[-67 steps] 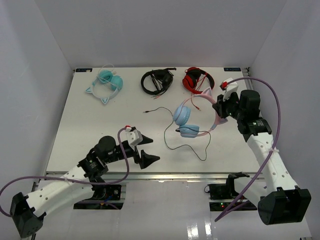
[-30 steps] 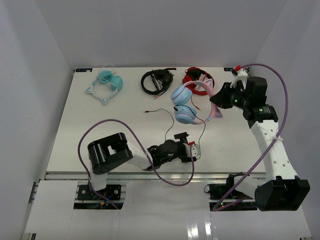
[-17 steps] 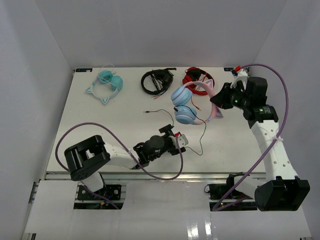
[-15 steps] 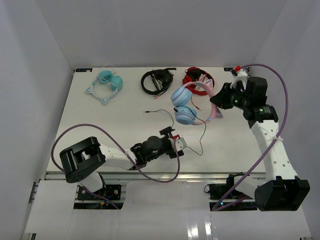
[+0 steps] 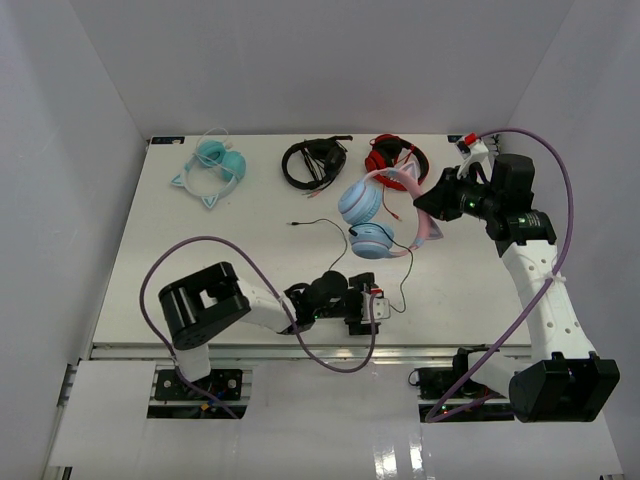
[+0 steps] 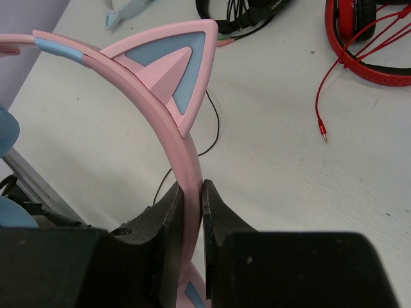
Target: Wrap the headphones
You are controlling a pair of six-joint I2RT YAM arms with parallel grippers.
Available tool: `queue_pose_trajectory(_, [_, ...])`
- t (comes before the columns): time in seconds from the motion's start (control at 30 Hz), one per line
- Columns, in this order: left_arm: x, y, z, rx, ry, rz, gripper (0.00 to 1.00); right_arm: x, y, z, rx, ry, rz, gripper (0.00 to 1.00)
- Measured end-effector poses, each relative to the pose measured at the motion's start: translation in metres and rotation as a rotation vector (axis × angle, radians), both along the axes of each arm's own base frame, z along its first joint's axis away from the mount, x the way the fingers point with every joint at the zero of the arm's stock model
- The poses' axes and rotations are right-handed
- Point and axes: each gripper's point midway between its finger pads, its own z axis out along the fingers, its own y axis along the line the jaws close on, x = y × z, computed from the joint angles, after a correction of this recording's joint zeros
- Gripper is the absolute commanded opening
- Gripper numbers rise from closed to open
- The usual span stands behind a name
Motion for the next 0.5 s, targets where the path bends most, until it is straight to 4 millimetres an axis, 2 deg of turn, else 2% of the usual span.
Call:
queue_pose_trajectory(0.03, [0.003, -0.005, -0.005, 0.005, 0.001, 0.001, 0.92, 0.000, 0.001, 0.000, 0.002, -0.001, 0.005, 0.08])
queue_pose_trajectory(0.13, [0.011, -0.015, -0.011, 0.003, -0.008, 0.020, 0.54, -0.002, 0.002, -0.002, 0.009, 0.000, 0.015, 0.08])
queue_pose_trajectory(0.27, [0.017, -0.019, -0.012, -0.009, 0.002, 0.046, 0.18, -0.004, 0.003, -0.005, 0.011, 0.001, 0.017, 0.08])
queue_pose_trajectory(0.33, [0.018, -0.018, -0.010, -0.023, 0.010, 0.065, 0.04, -0.005, 0.002, -0.003, 0.012, -0.003, 0.016, 0.08])
queue_pose_trajectory(0.37, [0.018, -0.015, -0.010, -0.026, 0.015, 0.074, 0.01, -0.005, 0.001, -0.003, 0.013, -0.005, 0.014, 0.08])
queue_pose_trajectory(0.5, [0.011, 0.002, -0.012, -0.015, 0.039, 0.099, 0.00, -0.005, -0.002, 0.001, 0.022, -0.010, 0.006, 0.08])
